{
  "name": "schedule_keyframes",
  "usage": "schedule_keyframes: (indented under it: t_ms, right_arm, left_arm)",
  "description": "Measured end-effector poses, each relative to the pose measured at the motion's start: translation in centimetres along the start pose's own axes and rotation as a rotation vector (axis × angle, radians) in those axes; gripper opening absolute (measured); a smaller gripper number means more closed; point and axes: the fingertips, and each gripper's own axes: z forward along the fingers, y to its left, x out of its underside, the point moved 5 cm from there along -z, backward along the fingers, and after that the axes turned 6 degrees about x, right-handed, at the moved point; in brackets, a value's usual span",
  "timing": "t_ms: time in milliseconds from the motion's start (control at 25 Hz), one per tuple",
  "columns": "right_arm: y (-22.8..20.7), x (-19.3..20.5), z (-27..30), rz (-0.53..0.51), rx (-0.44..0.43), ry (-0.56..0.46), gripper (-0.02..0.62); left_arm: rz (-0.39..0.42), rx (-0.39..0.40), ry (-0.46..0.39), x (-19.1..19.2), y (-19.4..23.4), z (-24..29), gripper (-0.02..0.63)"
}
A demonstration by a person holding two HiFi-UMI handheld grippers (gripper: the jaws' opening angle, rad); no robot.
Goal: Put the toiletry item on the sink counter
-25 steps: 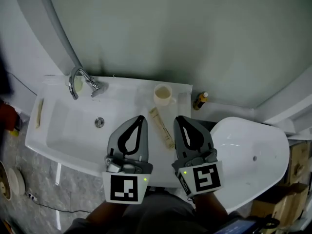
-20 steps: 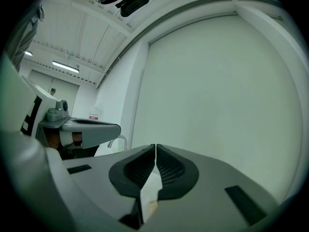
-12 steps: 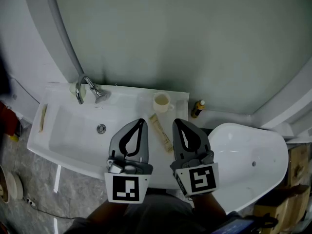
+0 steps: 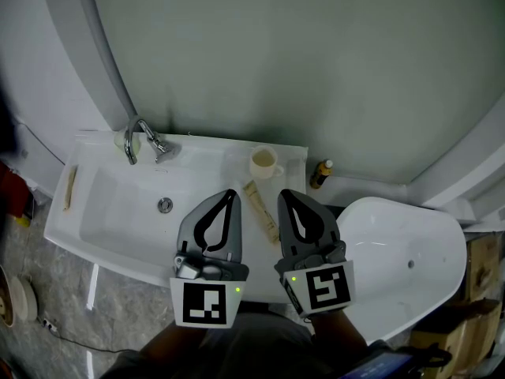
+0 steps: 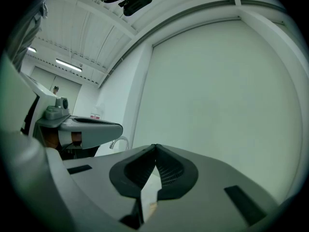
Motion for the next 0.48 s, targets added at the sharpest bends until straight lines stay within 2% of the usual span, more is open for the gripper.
schedule_keyframes:
  t_ms: [480]
  right_arm:
    - [0.17, 0.2, -0.17, 0.001, -0.009, 0.005, 0.014]
  left_arm:
    - [0.003, -0.002, 0.007, 0.3, -0.2, -0.21, 0.011]
